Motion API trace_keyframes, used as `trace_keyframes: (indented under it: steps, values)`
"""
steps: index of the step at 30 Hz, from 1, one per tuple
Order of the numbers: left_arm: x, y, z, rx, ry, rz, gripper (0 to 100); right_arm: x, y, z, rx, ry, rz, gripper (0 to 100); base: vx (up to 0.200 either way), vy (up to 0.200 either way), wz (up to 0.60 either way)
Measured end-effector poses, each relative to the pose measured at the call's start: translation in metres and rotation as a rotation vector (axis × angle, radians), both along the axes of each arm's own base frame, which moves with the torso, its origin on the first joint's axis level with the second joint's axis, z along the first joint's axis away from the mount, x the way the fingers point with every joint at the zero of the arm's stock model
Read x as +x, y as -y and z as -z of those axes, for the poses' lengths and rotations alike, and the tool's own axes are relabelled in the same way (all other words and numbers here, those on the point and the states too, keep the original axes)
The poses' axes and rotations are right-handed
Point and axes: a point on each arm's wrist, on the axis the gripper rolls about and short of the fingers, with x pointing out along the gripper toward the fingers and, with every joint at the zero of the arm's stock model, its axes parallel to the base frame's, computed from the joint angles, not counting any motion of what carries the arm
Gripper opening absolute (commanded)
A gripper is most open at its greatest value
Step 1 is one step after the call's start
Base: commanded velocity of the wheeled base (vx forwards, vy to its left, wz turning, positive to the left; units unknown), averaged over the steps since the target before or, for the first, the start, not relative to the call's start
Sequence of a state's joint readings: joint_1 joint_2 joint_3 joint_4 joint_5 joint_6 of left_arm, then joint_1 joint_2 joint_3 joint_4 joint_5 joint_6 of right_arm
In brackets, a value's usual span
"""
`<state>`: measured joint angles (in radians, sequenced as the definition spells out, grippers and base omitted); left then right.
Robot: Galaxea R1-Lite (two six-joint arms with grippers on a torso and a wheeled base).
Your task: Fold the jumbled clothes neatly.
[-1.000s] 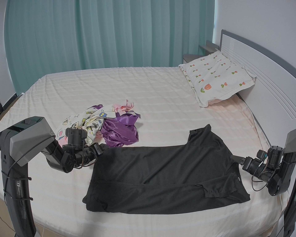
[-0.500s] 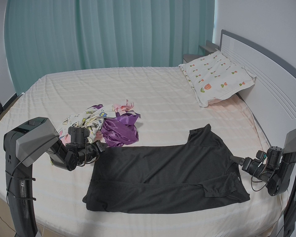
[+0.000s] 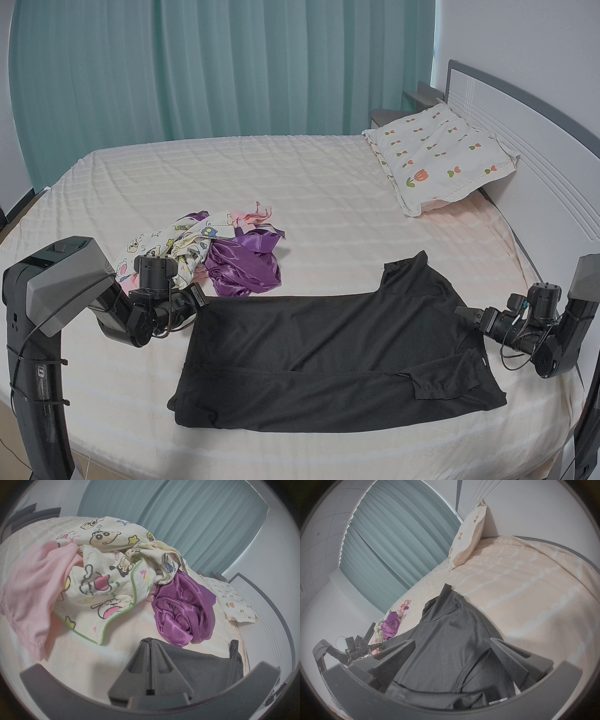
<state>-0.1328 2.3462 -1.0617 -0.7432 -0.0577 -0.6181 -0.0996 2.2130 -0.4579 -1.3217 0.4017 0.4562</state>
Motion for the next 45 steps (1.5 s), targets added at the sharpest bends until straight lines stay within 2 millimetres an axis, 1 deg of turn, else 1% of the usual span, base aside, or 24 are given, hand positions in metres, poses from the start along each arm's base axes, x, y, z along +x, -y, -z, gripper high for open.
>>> trace_keyframes:
  steps: [2, 5, 9, 12, 14, 19, 23, 27, 32, 38, 39, 45]
  values:
    - [-0.003, -0.001, -0.002, 0.0, -0.002, -0.003, 0, 0.013, -0.001, -0.004, -0.008, -0.01, 0.01, 100, 0.0, 0.0, 0.0]
    - [-0.009, -0.003, -0.005, 0.001, -0.008, -0.007, 0, 0.038, -0.005, -0.015, -0.03, 0.012, 0.031, 100, 0.0, 0.0, 0.0]
    - [-0.017, -0.006, -0.013, 0.001, -0.007, -0.014, 0, 0.07, -0.015, -0.032, -0.055, 0.054, 0.038, 100, 0.0, 0.0, 0.0]
    - [-0.023, -0.008, -0.021, 0.001, 0.001, -0.02, 0, 0.09, -0.022, -0.039, -0.075, 0.073, 0.028, 100, 0.0, 0.0, 0.0]
    - [-0.027, -0.009, -0.025, 0.002, 0.004, -0.026, 0, 0.102, -0.026, -0.039, -0.097, 0.078, 0.014, 100, 0.0, 0.0, 0.0]
    - [-0.034, -0.011, -0.033, 0.012, 0.013, -0.046, 0, 0.13, -0.028, -0.026, -0.143, 0.074, -0.02, 100, 0.0, 0.0, 0.0]
    - [-0.036, -0.011, -0.037, 0.013, 0.02, -0.051, 0, 0.144, -0.028, -0.015, -0.171, 0.036, -0.053, 100, 0.0, 0.0, 0.0]
    - [-0.037, -0.01, -0.039, 0.015, 0.024, -0.052, 0, 0.155, -0.026, -0.009, -0.167, 0.035, -0.104, 100, 0.0, 0.0, 0.0]
    - [-0.037, -0.01, -0.041, 0.014, 0.029, -0.053, 0, 0.162, -0.024, -0.002, -0.159, 0.034, -0.121, 100, 0.0, 0.0, 0.0]
    - [-0.036, -0.01, -0.041, 0.012, 0.031, -0.055, 0, 0.162, -0.021, 0.004, -0.125, 0.0, -0.154, 100, 0.0, 0.0, 0.0]
    - [-0.036, -0.01, -0.041, 0.01, 0.03, -0.056, 0, 0.162, -0.02, 0.005, -0.123, -0.002, -0.153, 0, 0.0, 0.0, 0.0]
    - [-0.036, -0.01, -0.041, -0.019, 0.026, -0.072, 0, 0.16, -0.013, 0.007, -0.072, -0.025, -0.116, 0, 0.0, 0.0, 0.0]
